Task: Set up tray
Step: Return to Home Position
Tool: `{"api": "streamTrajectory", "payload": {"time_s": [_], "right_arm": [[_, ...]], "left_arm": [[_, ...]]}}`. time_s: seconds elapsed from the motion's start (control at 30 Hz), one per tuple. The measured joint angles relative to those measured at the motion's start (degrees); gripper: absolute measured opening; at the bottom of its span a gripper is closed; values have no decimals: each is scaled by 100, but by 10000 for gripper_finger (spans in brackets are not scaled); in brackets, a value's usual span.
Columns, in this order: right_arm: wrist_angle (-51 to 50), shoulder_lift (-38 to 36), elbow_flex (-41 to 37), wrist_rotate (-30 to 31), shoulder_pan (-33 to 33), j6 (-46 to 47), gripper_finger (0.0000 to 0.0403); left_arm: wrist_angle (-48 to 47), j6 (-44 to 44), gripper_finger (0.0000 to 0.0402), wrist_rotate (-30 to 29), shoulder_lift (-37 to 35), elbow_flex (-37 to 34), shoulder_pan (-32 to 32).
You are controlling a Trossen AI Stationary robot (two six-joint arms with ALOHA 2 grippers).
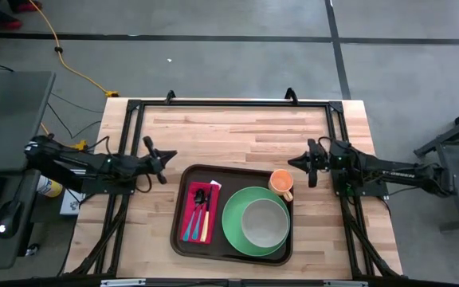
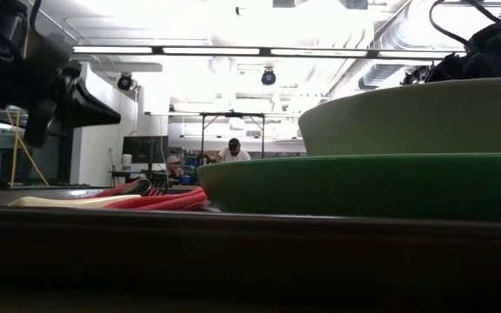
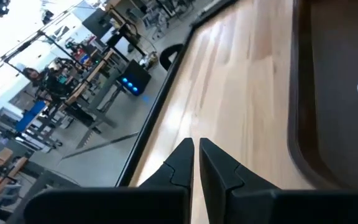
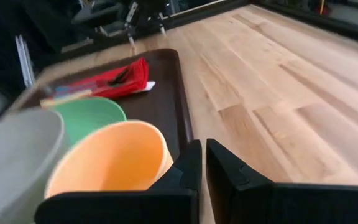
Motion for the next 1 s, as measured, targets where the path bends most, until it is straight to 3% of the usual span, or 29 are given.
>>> {"api": "streamTrajectory", "payload": {"time_s": [0.13, 0.53, 0.77, 1.0], "right_arm": [[-9, 79, 0, 4, 2, -606, 0], [-16, 108, -2, 2, 2, -591, 0], [-10, 108, -4, 2, 2, -587, 1], [-7, 108, -4, 2, 2, -584, 0]], "left_arm": [[-4, 146, 57, -4, 339, 0, 0], [-6, 314, 58, 27, 713, 2, 0], [9, 1148, 58, 700, 713, 2, -2], [11, 539, 58, 766, 713, 2, -2]]}}
